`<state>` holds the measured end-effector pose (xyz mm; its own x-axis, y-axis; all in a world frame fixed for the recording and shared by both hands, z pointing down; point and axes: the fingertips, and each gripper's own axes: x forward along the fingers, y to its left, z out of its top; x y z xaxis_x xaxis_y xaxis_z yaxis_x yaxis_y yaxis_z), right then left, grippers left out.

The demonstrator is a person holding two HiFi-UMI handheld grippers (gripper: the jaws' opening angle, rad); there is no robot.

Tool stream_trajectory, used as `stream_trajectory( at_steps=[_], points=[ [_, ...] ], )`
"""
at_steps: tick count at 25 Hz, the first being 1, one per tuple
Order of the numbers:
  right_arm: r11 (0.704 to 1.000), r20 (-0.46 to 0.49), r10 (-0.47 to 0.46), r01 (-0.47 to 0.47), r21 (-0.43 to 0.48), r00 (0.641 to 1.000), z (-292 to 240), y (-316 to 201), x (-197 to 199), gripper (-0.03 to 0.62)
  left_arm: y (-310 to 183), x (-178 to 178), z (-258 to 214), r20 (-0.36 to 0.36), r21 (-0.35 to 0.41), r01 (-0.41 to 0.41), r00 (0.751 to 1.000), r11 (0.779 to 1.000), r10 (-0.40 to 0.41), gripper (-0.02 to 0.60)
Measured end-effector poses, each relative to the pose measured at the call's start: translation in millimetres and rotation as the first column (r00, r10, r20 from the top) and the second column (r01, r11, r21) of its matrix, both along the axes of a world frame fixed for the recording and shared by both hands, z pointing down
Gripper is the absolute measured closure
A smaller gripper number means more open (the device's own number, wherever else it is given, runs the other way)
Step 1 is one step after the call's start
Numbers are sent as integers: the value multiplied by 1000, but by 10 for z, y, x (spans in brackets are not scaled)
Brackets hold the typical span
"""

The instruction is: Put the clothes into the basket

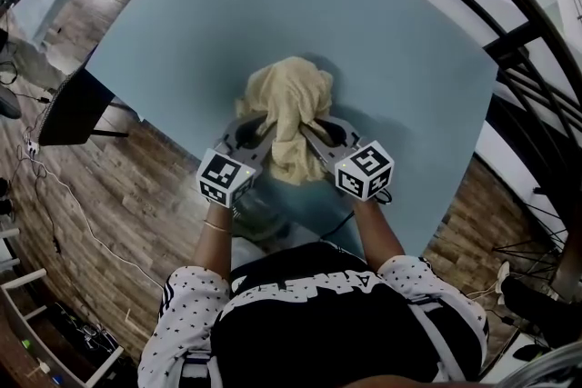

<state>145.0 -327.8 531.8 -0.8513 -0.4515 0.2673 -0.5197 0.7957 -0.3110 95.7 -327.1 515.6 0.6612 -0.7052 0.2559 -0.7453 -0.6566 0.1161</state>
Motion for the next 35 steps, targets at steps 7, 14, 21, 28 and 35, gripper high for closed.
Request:
stream_trajectory(
  at_steps=[7, 14, 21, 28, 35],
  points=[
    [1000, 10, 15, -15, 11, 1000, -88, 18, -18, 516, 10, 1, -104, 8, 14, -9, 1000, 1000, 8, 506],
    [995, 24, 85, -87, 49, 996, -309, 29, 35, 516, -5, 67, -328, -3, 50, -64, 998, 997, 65, 506],
    [985, 13, 148, -149, 90, 989, -548, 234, 227, 516, 181, 271, -571, 5, 92, -120, 993, 989, 120, 506],
    [977, 8, 176, -176, 122, 984, -714, 389, 117, 516, 330, 159, -731, -7, 119, -137, 990, 983, 139, 506],
    [968, 1, 182, -179, 176, 983, -964, 533, -142, 516, 480, -101, -974, -18, 167, -141, 989, 976, 146, 506]
  ],
)
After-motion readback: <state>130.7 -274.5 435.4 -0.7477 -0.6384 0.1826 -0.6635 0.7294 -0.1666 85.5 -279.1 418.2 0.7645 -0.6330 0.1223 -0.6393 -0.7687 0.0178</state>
